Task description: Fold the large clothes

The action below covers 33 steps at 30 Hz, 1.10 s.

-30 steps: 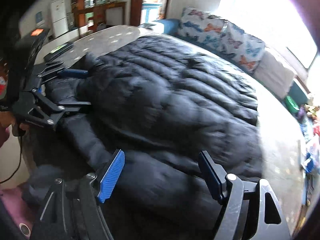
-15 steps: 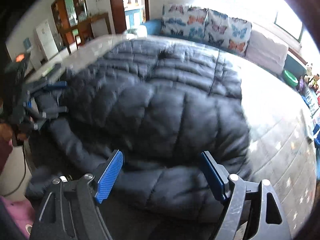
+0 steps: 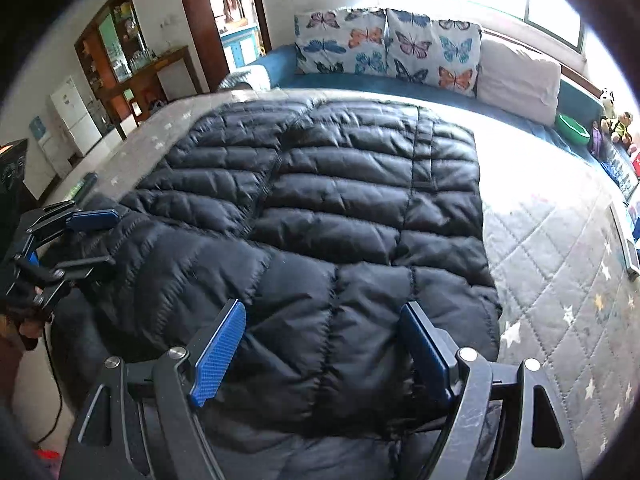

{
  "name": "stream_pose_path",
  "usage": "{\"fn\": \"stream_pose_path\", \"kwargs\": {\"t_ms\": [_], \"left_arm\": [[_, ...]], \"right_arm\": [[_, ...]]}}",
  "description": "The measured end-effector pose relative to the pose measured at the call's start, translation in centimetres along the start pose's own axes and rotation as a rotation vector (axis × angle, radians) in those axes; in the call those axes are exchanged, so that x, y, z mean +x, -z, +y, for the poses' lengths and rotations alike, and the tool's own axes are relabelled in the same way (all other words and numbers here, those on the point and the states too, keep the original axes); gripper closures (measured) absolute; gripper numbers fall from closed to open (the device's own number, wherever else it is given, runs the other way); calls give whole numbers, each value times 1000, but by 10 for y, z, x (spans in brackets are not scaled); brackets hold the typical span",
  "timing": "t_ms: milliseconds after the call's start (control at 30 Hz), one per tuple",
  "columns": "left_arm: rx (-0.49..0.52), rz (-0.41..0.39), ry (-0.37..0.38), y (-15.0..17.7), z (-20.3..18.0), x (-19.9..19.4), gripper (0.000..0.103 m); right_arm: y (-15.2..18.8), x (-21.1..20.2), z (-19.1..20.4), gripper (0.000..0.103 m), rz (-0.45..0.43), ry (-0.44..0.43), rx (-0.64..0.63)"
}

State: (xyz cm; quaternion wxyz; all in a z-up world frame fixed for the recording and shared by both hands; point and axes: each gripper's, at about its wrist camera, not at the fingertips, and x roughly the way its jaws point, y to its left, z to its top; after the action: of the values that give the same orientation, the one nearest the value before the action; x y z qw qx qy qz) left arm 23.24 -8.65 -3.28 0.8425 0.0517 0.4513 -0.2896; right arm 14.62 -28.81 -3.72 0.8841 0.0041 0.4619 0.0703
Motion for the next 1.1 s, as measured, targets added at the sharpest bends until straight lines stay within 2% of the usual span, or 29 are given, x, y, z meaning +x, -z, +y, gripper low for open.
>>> {"fn": "stream_pose_path", "kwargs": {"t_ms": [100, 200, 333, 467, 633, 767, 900, 967, 1100], "left_arm": [[33, 8, -44, 6, -4, 9, 28], [79, 16, -95, 12, -11, 13, 28], [74, 19, -110, 15, -13, 16, 27], [93, 29, -157, 14, -19, 18, 26], [78, 18, -140, 19, -24, -18, 26], [205, -41, -161, 50, -40, -75, 26], [321, -40, -160, 94, -58, -112, 26], [395, -24, -154, 120, -72, -122, 23], [616, -5, -154, 177, -109, -126, 23]], "right_arm": [[12, 14, 1, 15, 14, 17, -25], [15, 15, 12, 15, 20, 70, -83], [18, 14, 14, 14, 16, 94, -107], [18, 17, 18, 13, 24, 125, -119], [20, -8, 27, 13, -11, 194, -128], [36, -54, 36, 13, -61, 189, -184], [66, -97, 45, 13, -94, 180, -252], [79, -109, 49, 13, -93, 167, -268], [118, -120, 58, 13, -58, 136, -312]]}}
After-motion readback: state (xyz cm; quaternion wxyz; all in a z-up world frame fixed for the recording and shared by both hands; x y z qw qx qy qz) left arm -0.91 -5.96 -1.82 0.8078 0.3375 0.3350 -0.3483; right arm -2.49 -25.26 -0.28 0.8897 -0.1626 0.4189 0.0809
